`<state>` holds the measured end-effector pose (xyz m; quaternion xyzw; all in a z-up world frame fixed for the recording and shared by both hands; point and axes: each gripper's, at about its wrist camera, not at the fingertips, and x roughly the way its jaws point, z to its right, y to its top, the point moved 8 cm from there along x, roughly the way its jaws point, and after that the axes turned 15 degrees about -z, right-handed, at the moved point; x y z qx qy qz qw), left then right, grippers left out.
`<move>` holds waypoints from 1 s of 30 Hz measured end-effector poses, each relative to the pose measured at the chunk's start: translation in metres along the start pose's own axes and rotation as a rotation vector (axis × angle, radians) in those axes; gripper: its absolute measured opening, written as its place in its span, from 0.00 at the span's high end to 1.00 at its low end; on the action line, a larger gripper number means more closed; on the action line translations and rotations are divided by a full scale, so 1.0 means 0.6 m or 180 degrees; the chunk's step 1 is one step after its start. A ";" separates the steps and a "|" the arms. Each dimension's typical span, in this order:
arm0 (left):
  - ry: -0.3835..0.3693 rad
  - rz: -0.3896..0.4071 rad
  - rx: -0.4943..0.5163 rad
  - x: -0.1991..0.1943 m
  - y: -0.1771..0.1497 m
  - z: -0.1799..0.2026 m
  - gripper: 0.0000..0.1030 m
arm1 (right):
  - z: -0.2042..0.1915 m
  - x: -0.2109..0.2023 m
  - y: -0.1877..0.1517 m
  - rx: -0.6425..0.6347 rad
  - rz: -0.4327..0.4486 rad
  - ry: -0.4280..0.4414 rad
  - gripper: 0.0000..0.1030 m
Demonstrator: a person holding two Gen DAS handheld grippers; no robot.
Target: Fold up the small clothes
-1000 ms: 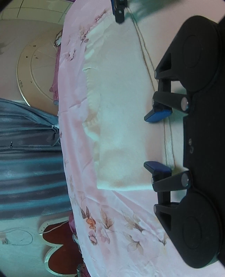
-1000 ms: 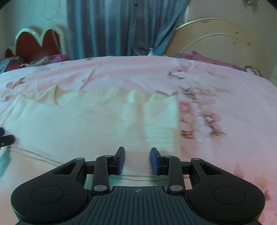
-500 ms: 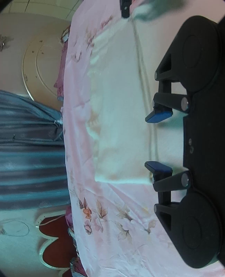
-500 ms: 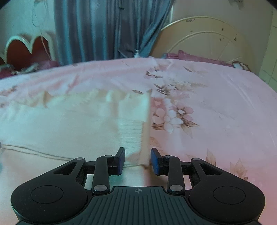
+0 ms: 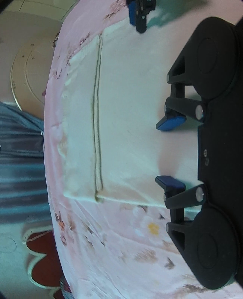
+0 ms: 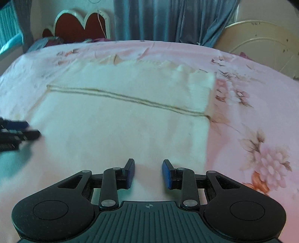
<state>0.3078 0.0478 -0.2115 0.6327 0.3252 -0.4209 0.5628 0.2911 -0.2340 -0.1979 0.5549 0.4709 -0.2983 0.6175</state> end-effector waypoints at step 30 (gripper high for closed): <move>-0.0149 0.0042 -0.0044 -0.153 -0.196 -0.058 0.39 | -0.029 -0.180 -0.261 0.0962 0.0054 -0.0079 0.31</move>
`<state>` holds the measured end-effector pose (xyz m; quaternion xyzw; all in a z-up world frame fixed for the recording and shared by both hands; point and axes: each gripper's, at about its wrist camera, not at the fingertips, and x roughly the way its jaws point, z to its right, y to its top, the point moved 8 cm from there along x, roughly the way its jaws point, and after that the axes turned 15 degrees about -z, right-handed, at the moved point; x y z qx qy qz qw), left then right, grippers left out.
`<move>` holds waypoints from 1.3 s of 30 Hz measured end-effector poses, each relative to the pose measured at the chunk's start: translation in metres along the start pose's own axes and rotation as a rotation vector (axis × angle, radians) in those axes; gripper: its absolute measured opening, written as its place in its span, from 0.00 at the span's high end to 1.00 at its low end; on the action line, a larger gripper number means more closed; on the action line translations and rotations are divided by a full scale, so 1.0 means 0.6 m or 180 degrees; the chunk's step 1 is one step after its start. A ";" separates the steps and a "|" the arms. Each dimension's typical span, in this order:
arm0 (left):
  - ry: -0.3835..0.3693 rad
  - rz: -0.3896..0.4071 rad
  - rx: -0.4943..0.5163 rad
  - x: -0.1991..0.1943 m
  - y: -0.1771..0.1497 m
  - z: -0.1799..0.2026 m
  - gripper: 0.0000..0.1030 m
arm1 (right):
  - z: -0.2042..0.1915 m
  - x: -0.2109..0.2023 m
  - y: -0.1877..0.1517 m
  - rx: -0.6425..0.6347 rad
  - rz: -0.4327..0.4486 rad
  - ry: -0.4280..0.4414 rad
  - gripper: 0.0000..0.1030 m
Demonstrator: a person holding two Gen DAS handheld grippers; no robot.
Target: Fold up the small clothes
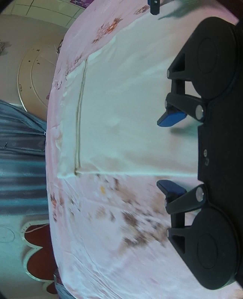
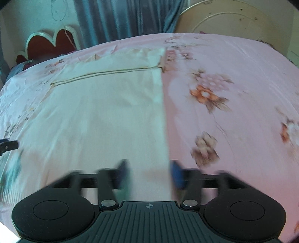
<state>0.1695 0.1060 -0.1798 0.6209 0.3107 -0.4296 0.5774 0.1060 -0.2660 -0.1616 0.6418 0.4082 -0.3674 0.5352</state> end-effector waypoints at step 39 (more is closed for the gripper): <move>-0.1116 0.0366 -0.0390 -0.085 0.027 0.003 0.95 | -0.015 -0.111 0.035 0.0362 0.0330 0.0750 0.94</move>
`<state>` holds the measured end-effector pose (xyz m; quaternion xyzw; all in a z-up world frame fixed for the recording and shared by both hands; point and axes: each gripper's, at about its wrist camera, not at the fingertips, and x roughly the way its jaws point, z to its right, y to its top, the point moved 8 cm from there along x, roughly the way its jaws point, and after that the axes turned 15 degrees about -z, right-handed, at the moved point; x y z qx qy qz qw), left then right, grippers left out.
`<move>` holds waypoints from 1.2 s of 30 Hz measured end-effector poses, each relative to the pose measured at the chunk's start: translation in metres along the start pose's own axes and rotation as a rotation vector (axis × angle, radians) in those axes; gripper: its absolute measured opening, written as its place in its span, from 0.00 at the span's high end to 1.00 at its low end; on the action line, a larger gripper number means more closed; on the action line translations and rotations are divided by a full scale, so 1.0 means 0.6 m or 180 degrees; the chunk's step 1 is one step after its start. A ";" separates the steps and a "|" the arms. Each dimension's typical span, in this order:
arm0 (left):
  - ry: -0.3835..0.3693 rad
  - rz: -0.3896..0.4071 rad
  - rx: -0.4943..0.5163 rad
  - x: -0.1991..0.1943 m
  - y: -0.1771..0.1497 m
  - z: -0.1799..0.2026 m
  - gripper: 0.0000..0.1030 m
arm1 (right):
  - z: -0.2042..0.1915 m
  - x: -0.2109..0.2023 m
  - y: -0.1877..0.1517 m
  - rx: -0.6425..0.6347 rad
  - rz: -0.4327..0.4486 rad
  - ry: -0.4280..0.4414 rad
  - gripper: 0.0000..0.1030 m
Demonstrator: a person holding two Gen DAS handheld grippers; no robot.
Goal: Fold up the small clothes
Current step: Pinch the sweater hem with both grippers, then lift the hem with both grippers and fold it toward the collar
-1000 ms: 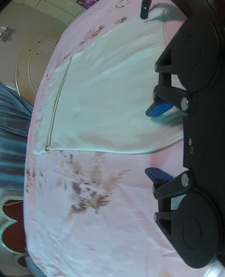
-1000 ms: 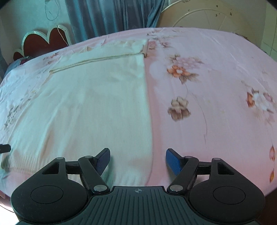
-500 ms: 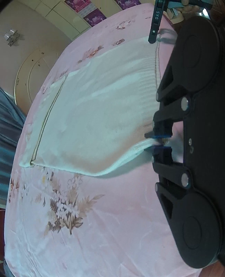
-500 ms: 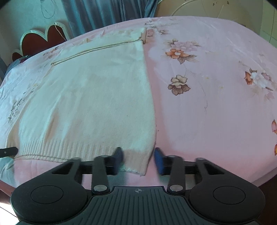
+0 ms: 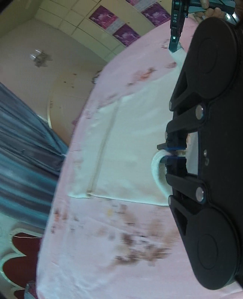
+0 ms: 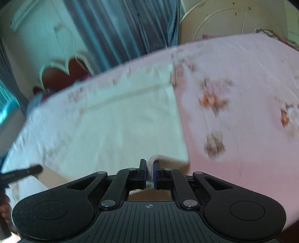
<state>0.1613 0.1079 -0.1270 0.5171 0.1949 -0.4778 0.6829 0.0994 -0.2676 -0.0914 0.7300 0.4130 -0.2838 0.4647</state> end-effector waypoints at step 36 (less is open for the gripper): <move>0.0566 0.0148 -0.0322 0.359 0.479 -0.085 0.94 | 0.128 0.410 0.550 0.0536 -0.0035 -0.0048 0.95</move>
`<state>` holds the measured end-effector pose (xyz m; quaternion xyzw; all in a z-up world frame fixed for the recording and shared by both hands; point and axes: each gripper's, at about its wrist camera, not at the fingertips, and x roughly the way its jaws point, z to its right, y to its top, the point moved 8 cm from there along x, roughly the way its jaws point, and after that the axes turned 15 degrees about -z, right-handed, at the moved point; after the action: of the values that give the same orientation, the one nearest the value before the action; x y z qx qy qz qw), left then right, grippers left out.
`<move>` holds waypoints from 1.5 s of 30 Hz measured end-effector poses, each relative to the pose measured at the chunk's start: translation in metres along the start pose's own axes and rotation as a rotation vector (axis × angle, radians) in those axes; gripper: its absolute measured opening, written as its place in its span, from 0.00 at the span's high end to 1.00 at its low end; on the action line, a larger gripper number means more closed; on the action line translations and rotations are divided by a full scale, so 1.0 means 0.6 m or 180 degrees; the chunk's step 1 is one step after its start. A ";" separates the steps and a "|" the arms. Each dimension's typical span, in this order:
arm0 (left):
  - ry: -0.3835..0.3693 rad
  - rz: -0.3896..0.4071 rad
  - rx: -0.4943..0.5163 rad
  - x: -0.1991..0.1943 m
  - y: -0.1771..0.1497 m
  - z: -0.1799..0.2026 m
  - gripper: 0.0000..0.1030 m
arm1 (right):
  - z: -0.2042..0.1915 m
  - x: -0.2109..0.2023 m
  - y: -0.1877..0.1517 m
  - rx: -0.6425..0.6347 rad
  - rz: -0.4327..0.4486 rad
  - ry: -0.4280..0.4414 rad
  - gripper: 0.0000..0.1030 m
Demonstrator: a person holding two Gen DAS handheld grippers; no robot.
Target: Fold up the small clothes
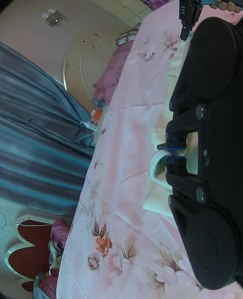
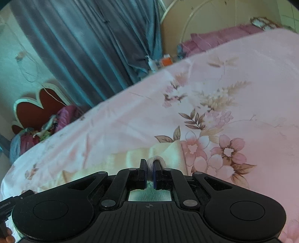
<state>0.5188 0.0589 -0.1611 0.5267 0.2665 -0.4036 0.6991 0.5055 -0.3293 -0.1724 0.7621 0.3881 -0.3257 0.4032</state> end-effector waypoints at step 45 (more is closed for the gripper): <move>0.0597 0.0160 0.0321 0.052 -0.019 -0.032 0.97 | -0.015 0.074 0.020 -0.0949 0.0211 -0.0552 0.98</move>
<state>0.5268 0.0668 -0.1977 0.6031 0.2968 -0.3477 0.6536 0.5390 -0.3113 -0.1995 0.6753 0.3705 -0.3156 0.5542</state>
